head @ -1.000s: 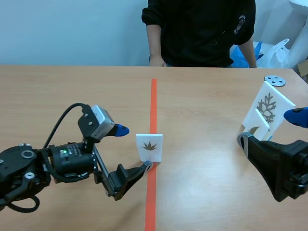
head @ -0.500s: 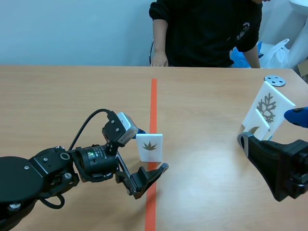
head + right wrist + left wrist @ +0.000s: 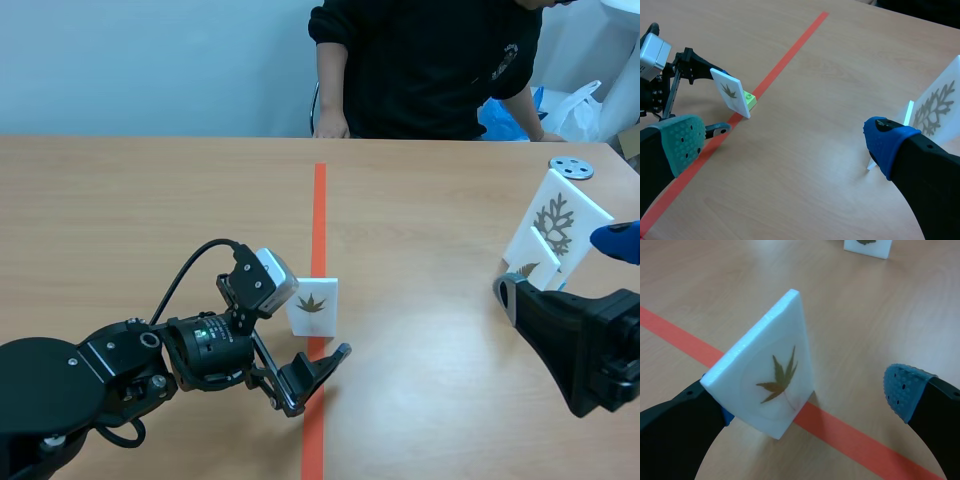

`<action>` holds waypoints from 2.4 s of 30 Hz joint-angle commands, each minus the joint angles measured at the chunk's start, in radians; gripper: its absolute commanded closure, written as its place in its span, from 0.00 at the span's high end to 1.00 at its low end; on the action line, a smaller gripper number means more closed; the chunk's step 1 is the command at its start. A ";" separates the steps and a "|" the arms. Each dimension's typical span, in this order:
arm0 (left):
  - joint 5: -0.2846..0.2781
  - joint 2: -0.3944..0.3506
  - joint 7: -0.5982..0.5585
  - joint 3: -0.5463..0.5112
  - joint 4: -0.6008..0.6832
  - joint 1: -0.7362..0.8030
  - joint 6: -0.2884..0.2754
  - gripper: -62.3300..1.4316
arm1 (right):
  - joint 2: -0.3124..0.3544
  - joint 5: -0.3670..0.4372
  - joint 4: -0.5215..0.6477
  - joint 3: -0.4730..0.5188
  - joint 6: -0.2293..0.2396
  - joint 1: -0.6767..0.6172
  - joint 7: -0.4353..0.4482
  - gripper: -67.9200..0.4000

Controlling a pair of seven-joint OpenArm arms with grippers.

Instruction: Sort the leaf by its shape. The table is split by an orange tape line. A compound leaf with several leaflets goes to the left side, a simple leaf with one blade goes to the right side. Return to the home posture when a red brick is placed on the table.

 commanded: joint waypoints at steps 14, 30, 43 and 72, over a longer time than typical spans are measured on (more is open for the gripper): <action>-0.016 0.006 -0.026 -0.007 0.012 -0.019 0.053 0.69 | 0.002 0.016 0.003 0.003 0.000 0.011 0.019 1.00; -0.057 0.024 -0.037 -0.007 -0.054 -0.063 0.085 0.12 | 0.002 0.024 0.003 0.003 0.000 0.011 0.019 1.00; -0.310 -0.082 0.010 -0.043 0.107 -0.029 0.074 0.12 | 0.003 0.023 0.003 0.003 0.000 0.011 0.028 1.00; -0.473 -0.194 0.176 -0.600 0.251 0.179 0.288 0.12 | 0.003 0.023 0.003 0.003 0.000 0.012 0.037 1.00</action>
